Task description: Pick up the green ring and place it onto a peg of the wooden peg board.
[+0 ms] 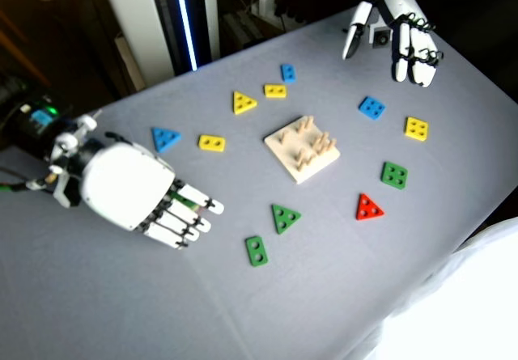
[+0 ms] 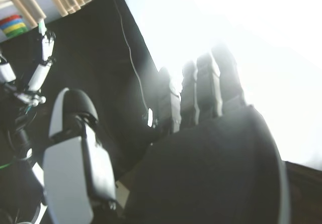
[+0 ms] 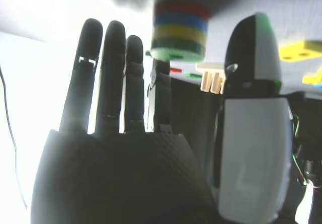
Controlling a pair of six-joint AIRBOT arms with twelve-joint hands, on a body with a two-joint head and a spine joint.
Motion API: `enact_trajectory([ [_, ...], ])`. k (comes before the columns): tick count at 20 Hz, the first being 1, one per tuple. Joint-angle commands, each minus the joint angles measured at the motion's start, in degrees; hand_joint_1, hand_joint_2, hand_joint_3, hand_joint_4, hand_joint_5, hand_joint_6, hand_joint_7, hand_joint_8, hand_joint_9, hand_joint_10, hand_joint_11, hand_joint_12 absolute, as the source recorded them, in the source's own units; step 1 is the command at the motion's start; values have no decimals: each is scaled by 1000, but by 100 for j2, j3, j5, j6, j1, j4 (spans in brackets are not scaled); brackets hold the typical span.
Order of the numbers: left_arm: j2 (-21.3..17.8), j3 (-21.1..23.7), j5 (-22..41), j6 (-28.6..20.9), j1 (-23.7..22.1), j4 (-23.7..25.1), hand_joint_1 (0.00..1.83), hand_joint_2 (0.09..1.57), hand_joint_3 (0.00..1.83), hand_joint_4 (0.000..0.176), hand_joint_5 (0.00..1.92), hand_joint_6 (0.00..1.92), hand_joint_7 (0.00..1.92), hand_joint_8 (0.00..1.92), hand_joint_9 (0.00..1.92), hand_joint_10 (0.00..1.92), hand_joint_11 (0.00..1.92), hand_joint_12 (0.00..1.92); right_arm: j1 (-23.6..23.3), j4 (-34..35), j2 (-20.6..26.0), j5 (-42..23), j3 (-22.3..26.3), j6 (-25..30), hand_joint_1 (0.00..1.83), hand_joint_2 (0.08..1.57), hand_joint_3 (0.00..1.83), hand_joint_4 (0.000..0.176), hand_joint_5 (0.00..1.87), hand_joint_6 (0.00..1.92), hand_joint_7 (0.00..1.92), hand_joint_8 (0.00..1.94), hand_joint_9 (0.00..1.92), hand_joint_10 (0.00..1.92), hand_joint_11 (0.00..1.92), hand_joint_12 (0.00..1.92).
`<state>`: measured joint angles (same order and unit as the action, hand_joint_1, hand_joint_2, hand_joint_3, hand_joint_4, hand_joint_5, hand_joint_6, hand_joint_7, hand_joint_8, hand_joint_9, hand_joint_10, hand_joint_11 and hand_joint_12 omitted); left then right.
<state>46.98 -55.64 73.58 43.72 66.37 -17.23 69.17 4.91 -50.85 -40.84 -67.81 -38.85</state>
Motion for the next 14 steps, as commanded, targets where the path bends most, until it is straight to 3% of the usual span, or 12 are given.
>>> enact_trajectory([
  [1,30,10,688,-38,-50,96,644,1044,1,64,363,0,214,0,185,6,0,699,-28,112,-14,-511,-22,-13,1121,935,1,71,558,3,674,7,774,24,497,972],
  [2,32,10,676,-43,-50,96,658,1041,0,64,364,1,212,0,188,5,0,718,-28,111,-23,-504,-24,-19,1124,944,3,67,583,8,713,15,821,35,546,992],
  [3,32,9,670,-44,-49,96,682,1036,0,65,370,2,217,2,188,4,0,721,-28,111,-31,-499,-28,-23,1156,954,1,29,655,6,802,14,930,46,632,1017],
  [5,29,7,670,-47,-49,96,692,1034,0,62,364,1,225,5,193,5,0,721,-29,111,-60,-481,-50,-24,1189,997,1,0,765,4,965,15,1054,52,587,1129],
  [6,30,5,671,-51,-49,96,668,1038,0,63,369,2,232,7,202,8,0,723,-35,111,-86,-466,-68,-24,1335,1027,2,0,812,12,1099,595,1124,41,586,1150],
  [7,32,5,671,-54,-50,96,674,1035,0,55,379,6,228,4,202,7,0,724,-50,110,-111,-447,-85,-24,1358,1050,5,0,844,9,1078,799,1174,47,707,1178],
  [9,37,5,671,-60,-50,96,671,1037,0,51,390,2,229,1,202,2,0,725,-81,105,-144,-411,-107,-33,1366,1051,0,0,885,8,1090,822,1221,55,803,1175],
  [11,36,5,671,-65,-50,96,685,1036,0,44,394,2,232,1,204,1,0,738,-108,101,-159,-375,-111,-82,1367,1043,0,0,916,3,1111,787,1234,50,715,1213],
  [13,34,4,671,-66,-50,96,680,1031,0,54,391,0,238,1,216,3,0,744,-117,101,-160,-367,-111,-96,1369,1038,0,0,942,5,1123,767,1248,55,756,1260],
  [14,33,4,671,-67,-50,96,684,1032,0,49,392,1,243,3,220,4,0,741,-123,101,-160,-364,-110,-98,1370,1033,0,0,945,3,1137,742,1247,53,766,1237],
])
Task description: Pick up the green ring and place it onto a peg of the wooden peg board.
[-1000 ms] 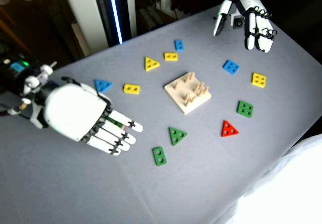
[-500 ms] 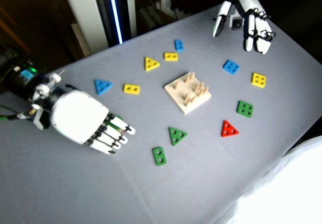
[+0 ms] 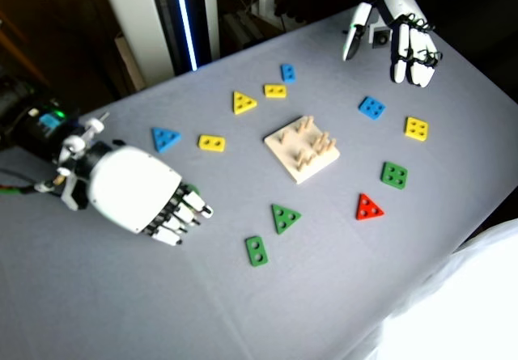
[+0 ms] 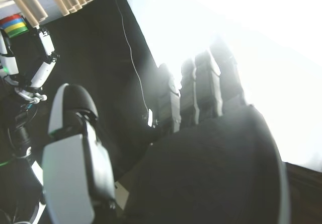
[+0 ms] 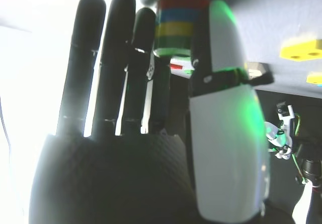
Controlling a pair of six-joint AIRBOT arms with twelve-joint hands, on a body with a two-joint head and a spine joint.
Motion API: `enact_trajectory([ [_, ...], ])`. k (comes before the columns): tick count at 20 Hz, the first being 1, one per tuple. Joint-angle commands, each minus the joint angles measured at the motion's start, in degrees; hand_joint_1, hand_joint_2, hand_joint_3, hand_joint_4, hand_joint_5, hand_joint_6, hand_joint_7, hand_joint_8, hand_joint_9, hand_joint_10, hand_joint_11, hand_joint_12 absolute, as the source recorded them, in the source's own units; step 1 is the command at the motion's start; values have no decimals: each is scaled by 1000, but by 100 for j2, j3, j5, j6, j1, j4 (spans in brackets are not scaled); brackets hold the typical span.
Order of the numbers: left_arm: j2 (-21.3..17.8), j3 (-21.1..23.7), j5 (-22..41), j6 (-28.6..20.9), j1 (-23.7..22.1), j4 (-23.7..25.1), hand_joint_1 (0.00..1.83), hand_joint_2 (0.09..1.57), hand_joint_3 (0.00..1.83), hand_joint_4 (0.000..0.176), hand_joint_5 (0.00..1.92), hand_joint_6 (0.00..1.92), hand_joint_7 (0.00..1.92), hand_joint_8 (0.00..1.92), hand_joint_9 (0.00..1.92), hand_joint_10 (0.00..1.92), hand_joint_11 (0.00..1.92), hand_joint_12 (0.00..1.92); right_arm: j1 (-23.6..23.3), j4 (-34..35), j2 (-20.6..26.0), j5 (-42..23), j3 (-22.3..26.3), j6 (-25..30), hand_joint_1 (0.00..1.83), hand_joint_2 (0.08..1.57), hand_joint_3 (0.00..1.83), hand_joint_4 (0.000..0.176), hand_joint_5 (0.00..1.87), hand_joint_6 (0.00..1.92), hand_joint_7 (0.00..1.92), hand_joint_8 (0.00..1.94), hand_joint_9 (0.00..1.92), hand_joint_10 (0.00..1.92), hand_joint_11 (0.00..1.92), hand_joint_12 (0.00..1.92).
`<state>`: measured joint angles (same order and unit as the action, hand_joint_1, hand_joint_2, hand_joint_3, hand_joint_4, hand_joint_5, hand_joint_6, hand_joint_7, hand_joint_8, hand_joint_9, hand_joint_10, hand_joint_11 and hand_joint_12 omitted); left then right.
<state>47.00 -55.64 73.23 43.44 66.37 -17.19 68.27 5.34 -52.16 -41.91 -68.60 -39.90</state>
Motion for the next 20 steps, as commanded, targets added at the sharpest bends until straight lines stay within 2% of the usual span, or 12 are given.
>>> enact_trajectory([
  [1,31,3,706,-41,-50,92,664,1030,0,47,399,1,257,3,227,4,0,715,-33,52,-30,-254,-31,7,1372,1026,0,0,942,1,1156,709,1239,48,745,1242],
  [2,31,3,706,-41,-50,92,665,1032,1,44,403,3,259,3,231,5,0,709,-35,47,-35,-251,-31,7,1374,1016,0,0,968,4,1182,663,1235,43,735,1219],
  [3,31,3,706,-43,-49,92,673,1034,1,43,403,2,259,2,233,5,0,712,-36,41,-44,-248,-31,7,1304,1033,1,0,1026,567,1259,633,1267,53,767,1209],
  [4,31,3,706,-45,-49,92,676,1036,1,50,402,1,258,1,231,3,0,734,-39,31,-49,-247,-31,7,1288,1040,1,0,1045,669,1249,682,1289,62,770,1251],
  [6,31,0,705,-49,-49,92,669,1039,2,58,397,1,257,2,226,2,0,737,-74,-6,-58,-247,-26,7,1274,1019,0,0,1139,640,1289,545,1376,139,858,1288],
  [10,31,-3,709,-55,-38,85,652,1046,0,47,403,3,262,1,239,3,0,742,-360,-286,-59,-261,30,8,1272,996,0,36,1226,587,1362,302,1243,512,875,1250],
  [12,33,-7,711,-64,-31,82,641,1044,0,54,402,2,257,0,236,2,0,738,-597,-545,-60,-350,86,14,1274,992,1,23,1253,488,1350,379,1248,481,892,1168],
  [13,33,-8,712,-65,-31,82,644,1038,0,56,405,2,254,1,239,2,0,777,-664,-621,-63,-391,103,25,1377,1007,0,0,1169,614,1351,199,1175,834,926,1088],
  [14,34,-8,715,-65,-31,82,633,1031,0,57,408,1,258,1,242,2,0,803,-742,-734,-70,-462,116,88,1292,1002,2,0,1186,672,1397,163,1206,664,985,1140],
  [16,36,-18,714,-65,-31,82,618,1035,0,54,416,2,267,2,254,4,0,876,-954,-1079,-117,-743,118,437,1298,989,7,0,1222,551,1433,142,1215,689,1043,1105],
  [18,37,-22,714,-65,-31,83,597,1027,0,58,423,2,270,1,237,7,0,824,-1132,-1303,-190,-964,108,639,1277,986,0,19,1287,411,1368,358,1285,510,1029,1204],
  [20,39,-27,713,-65,-31,83,570,1026,0,65,420,0,268,0,228,3,0,780,-1317,-1487,-297,-1121,64,812,1276,999,3,0,1300,327,1275,598,1262,554,992,1255],
])
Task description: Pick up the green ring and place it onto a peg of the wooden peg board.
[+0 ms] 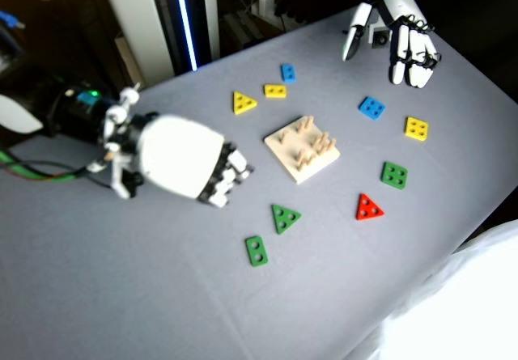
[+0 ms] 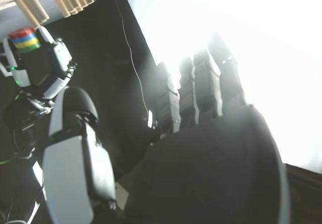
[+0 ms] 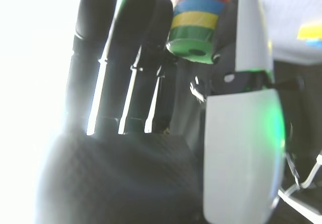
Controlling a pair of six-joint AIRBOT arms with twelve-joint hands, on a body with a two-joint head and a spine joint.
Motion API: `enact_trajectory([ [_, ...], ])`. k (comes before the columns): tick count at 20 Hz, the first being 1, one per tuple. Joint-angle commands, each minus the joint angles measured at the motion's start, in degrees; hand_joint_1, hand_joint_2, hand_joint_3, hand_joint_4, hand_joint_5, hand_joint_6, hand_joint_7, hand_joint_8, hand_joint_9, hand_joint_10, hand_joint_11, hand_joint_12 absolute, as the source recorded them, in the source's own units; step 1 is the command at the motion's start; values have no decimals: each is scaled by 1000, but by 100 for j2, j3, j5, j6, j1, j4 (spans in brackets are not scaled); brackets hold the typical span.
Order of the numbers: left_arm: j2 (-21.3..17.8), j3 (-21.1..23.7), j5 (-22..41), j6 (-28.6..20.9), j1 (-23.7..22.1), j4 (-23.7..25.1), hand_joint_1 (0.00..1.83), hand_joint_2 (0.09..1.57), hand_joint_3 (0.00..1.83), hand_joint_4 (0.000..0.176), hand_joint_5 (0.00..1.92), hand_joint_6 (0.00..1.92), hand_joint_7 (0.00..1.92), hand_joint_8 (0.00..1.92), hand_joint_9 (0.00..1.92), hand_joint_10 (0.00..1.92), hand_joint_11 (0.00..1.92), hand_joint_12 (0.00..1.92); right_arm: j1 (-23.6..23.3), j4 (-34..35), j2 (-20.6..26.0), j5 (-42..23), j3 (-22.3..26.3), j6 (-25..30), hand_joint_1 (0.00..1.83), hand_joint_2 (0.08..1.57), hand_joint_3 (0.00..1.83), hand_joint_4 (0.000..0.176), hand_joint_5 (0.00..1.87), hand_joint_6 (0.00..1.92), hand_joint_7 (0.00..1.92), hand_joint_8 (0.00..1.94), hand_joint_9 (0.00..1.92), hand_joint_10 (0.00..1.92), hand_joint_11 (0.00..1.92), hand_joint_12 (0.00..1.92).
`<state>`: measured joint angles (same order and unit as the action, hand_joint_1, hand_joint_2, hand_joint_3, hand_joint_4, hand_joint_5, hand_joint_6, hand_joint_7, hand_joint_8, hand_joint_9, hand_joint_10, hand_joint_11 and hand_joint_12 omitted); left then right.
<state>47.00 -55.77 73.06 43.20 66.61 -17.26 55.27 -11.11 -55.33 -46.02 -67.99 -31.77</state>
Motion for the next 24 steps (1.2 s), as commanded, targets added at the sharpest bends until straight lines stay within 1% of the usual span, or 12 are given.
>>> enact_trajectory([
  [1,39,-16,730,-41,-55,89,586,1024,0,70,419,1,272,1,236,4,0,783,-117,47,-50,-765,-37,105,1275,997,0,0,1275,386,1322,494,1277,500,992,1189],
  [3,42,-25,728,-41,-55,90,593,1019,0,83,420,1,280,3,247,7,0,790,-335,-185,-210,-791,-140,286,1285,990,0,0,1324,260,1327,523,1302,551,1041,1228],
  [4,41,-30,724,-41,-55,93,589,1021,0,77,420,1,282,3,252,9,0,788,-409,-253,-278,-790,-188,330,1289,992,0,0,1365,140,1292,636,1245,958,1088,1494],
  [5,41,-34,716,-42,-55,94,587,1023,0,75,420,1,285,4,256,10,0,786,-464,-323,-363,-786,-258,396,1288,991,0,0,1384,101,1295,631,1210,1059,1093,1522],
  [6,40,-37,708,-45,-55,95,589,1021,0,82,421,1,286,5,256,9,0,783,-515,-392,-451,-777,-330,488,1286,988,1,0,1358,177,1317,560,1172,1134,1051,1556],
  [8,40,-41,704,-46,-55,95,587,1025,1,87,413,0,288,4,256,8,0,779,-636,-536,-591,-696,-429,610,1289,998,0,0,1362,134,1268,697,1164,1244,1080,1624],
  [9,42,-42,704,-47,-55,95,591,1030,1,87,411,0,287,2,254,5,0,741,-723,-622,-661,-612,-470,613,1281,1005,0,0,1367,126,1234,756,1084,1272,929,1701],
  [11,50,-44,704,-53,-55,96,582,1028,0,91,408,1,280,0,242,0,0,662,-861,-771,-791,-490,-546,625,1277,1004,0,0,1376,138,1218,757,1045,1165,864,1627],
  [14,51,-47,705,-63,-56,98,590,1030,1,82,417,2,283,3,239,5,0,641,-970,-955,-904,-433,-601,740,1277,1011,0,0,1215,464,1275,632,1156,843,956,1417],
  [18,55,-46,705,-71,-57,100,574,1025,0,85,414,0,287,0,242,2,0,622,-979,-1143,-965,-343,-602,828,1288,994,0,0,1188,543,1458,230,1378,417,1085,1128],
  [21,49,-46,707,-84,-57,101,570,1027,1,87,407,0,280,1,235,2,0,650,-981,-1230,-1022,-213,-629,832,1288,992,1,0,1182,572,1487,145,1454,160,1115,904],
  [24,47,-46,711,-89,-58,108,576,1025,0,95,392,0,273,0,237,2,0,649,-1002,-1253,-1066,-165,-661,850,1285,992,1,0,1183,588,1498,98,1475,52,1112,900],
])
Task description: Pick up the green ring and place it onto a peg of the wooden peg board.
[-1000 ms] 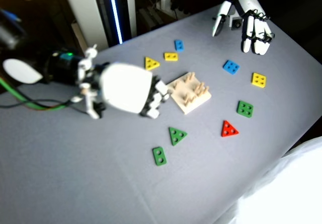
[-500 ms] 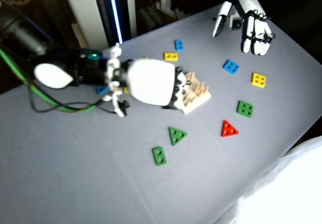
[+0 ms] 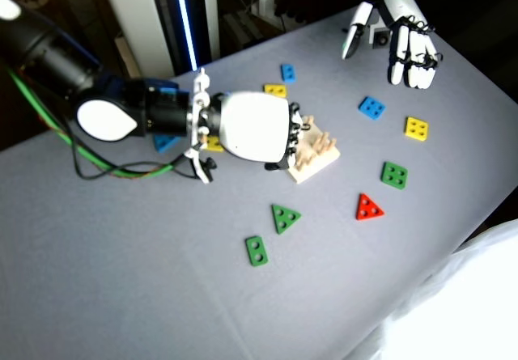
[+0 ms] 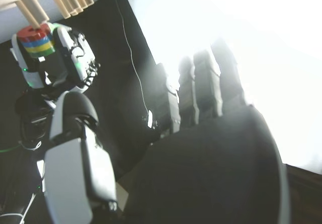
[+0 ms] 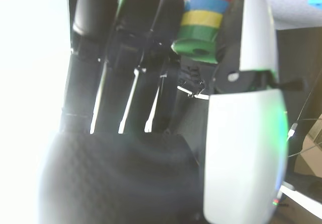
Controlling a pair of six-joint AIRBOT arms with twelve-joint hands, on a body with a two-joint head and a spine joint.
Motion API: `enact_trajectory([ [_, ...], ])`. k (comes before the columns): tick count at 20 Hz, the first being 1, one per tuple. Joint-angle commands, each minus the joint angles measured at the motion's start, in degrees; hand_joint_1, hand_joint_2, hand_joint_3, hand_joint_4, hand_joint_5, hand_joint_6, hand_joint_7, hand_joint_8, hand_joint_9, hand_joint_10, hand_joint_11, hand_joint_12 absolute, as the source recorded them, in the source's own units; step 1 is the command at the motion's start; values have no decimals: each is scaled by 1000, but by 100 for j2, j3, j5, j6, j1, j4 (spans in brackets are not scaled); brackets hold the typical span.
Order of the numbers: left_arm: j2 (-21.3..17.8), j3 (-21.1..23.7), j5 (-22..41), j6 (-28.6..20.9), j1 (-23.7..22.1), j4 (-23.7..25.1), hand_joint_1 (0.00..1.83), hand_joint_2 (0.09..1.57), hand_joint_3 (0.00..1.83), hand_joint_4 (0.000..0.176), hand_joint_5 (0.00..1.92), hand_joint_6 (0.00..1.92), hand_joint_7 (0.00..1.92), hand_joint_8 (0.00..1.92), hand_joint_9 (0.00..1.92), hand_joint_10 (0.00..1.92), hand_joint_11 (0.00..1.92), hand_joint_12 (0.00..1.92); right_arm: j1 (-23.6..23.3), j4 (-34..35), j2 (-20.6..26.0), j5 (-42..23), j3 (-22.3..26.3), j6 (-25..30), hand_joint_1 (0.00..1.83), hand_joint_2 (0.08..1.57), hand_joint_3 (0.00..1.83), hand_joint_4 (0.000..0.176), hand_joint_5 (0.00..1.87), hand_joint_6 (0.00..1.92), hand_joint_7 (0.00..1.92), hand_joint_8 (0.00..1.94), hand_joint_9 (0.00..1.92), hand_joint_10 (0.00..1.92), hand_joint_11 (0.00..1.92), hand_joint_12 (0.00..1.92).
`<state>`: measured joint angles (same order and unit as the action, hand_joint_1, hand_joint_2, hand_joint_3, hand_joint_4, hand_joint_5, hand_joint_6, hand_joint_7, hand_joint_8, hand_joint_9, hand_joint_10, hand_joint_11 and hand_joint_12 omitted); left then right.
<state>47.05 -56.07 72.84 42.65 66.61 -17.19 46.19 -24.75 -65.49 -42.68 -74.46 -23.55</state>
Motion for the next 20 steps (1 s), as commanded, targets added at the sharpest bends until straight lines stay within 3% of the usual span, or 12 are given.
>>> enact_trajectory([
  [1,42,-17,732,-35,-58,102,582,1019,0,101,393,1,281,1,247,4,0,683,-99,99,-53,-499,-14,36,1290,985,3,0,1227,477,1489,149,1477,43,1073,980],
  [6,43,-20,734,-39,-61,104,581,1021,0,111,384,2,272,2,235,7,0,609,-133,59,-132,-448,-53,37,1291,990,0,0,1201,534,1454,236,1518,33,1082,970],
  [7,43,-22,734,-39,-63,109,592,1021,0,113,387,1,266,1,225,2,0,602,-160,28,-168,-427,-69,37,1384,1003,0,0,1122,635,1423,108,1273,666,1063,915],
  [9,43,-23,734,-40,-68,116,597,1023,0,106,386,1,263,3,219,3,0,564,-202,-35,-205,-392,-79,37,1406,1006,0,0,1103,641,1412,79,1218,815,1090,854],
  [10,44,-22,734,-42,-69,119,598,1024,0,102,394,4,270,6,226,6,0,563,-211,-70,-214,-370,-79,44,1407,1005,0,0,1105,640,1408,80,1227,805,1102,850],
  [12,43,-21,734,-43,-69,120,611,1020,0,99,397,2,266,0,220,1,0,609,-210,-95,-214,-366,-79,94,1286,997,0,0,1181,599,1474,132,1384,260,1116,864],
  [13,43,-19,734,-47,-68,119,606,1020,0,111,389,1,260,1,210,1,0,560,-209,-105,-214,-362,-79,126,1381,1005,1,0,1102,677,1434,53,1252,710,1103,851],
  [15,43,-16,734,-49,-68,119,607,1026,1,106,391,1,259,0,210,0,0,583,-205,-107,-214,-346,-77,142,1282,1004,0,0,1140,693,1493,57,1363,224,1096,816],
  [16,43,-16,736,-52,-67,119,609,1025,1,103,393,1,261,1,211,1,0,587,-200,-107,-214,-336,-76,142,1279,1004,1,0,1130,695,1500,60,1407,140,1084,882],
  [18,43,-16,748,-58,-67,119,597,1026,1,107,393,1,269,4,226,7,0,591,-197,-106,-213,-336,-70,142,1280,1048,8,0,1036,709,1226,732,1371,114,916,1235],
  [19,42,-16,749,-59,-67,119,615,1028,1,101,395,1,274,3,235,6,0,645,-197,-105,-211,-337,-67,142,1349,1043,2,0,911,289,1134,777,1285,79,849,1256],
  [20,42,-16,750,-59,-67,119,597,1029,1,108,392,0,275,2,239,7,0,659,-197,-103,-209,-339,-61,142,1214,983,0,0,903,83,1014,383,1233,56,805,1233],
])
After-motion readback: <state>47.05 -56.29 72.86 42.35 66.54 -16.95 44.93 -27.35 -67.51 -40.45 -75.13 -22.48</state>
